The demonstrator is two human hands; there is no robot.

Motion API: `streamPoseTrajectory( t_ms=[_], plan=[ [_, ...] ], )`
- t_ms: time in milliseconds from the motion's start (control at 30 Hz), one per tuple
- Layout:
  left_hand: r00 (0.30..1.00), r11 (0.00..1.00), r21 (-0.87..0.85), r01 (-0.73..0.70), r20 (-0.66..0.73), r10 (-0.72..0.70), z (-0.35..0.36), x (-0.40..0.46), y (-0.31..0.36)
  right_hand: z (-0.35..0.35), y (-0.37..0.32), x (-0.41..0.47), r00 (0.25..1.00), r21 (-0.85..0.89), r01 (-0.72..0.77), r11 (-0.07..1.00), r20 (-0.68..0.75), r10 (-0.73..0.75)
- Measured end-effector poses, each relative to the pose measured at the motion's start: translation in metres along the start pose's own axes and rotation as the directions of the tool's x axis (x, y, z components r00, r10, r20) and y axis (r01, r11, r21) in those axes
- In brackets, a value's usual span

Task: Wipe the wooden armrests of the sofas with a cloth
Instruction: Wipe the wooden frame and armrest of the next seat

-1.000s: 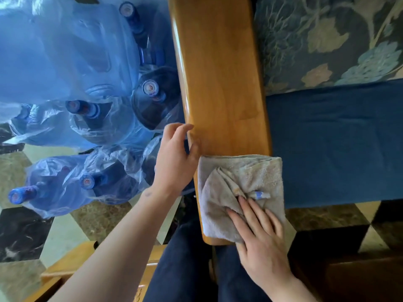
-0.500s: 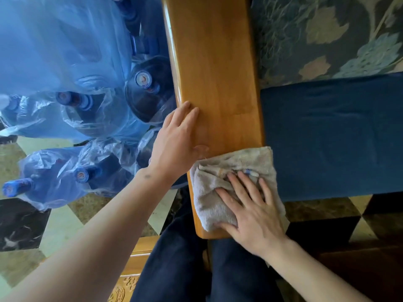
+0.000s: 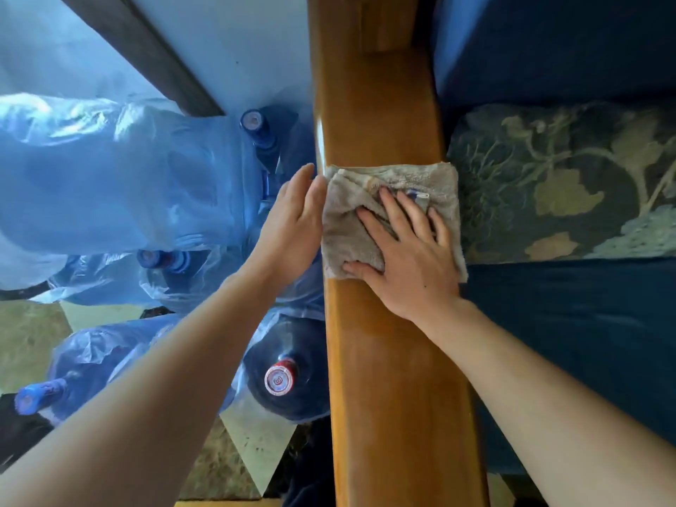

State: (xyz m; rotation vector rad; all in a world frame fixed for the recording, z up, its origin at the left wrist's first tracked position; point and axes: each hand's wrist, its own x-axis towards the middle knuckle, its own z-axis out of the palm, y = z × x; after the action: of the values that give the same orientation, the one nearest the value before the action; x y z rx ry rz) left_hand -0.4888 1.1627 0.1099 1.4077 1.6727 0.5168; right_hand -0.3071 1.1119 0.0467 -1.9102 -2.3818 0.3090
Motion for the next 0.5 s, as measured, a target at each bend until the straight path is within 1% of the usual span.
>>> streamPoseTrajectory(
  t_ms=[67,133,200,233,267,300,333,400,500],
  plan=[
    [1.000,1.000,0.005,-0.011,0.030,0.011,0.001,0.009,-0.001,-0.005,0.006,0.052,1.000,0.035,-0.028,0.999,-0.004,0.028],
    [1.000,0.999,-0.037,-0.010,0.018,0.011,0.006,0.010,-0.005,-0.011,0.009,0.102,0.998,0.078,-0.058,0.995,0.012,0.057],
    [0.997,0.996,-0.067,0.051,0.053,-0.048,0.014,0.011,-0.009,-0.014,0.011,0.150,0.995,0.069,-0.089,0.994,0.056,0.085],
    [0.992,0.996,-0.031,0.081,0.099,-0.077,0.018,0.010,-0.010,-0.016,0.013,0.170,0.993,0.055,-0.093,0.994,0.074,0.089],
    [0.985,0.995,0.047,0.091,0.140,-0.097,0.024,0.006,-0.013,-0.019,0.015,0.186,0.991,0.055,-0.098,0.994,0.091,0.093],
    [0.984,0.989,0.127,0.077,0.149,-0.096,0.028,0.004,-0.017,-0.023,0.016,0.199,0.990,0.062,-0.103,0.993,0.108,0.096],
    [0.988,0.982,0.177,0.063,0.129,-0.087,0.031,0.002,-0.021,-0.025,0.017,0.208,0.987,0.063,-0.111,0.992,0.124,0.102],
    [0.994,0.978,0.194,0.070,0.071,-0.086,0.030,0.003,-0.023,-0.028,0.016,0.215,0.983,0.054,-0.117,0.992,0.149,0.108],
    [0.994,0.971,0.225,0.077,0.062,-0.093,0.029,0.004,-0.021,-0.032,0.014,0.212,0.977,0.051,-0.122,0.991,0.183,0.111]
  ],
)
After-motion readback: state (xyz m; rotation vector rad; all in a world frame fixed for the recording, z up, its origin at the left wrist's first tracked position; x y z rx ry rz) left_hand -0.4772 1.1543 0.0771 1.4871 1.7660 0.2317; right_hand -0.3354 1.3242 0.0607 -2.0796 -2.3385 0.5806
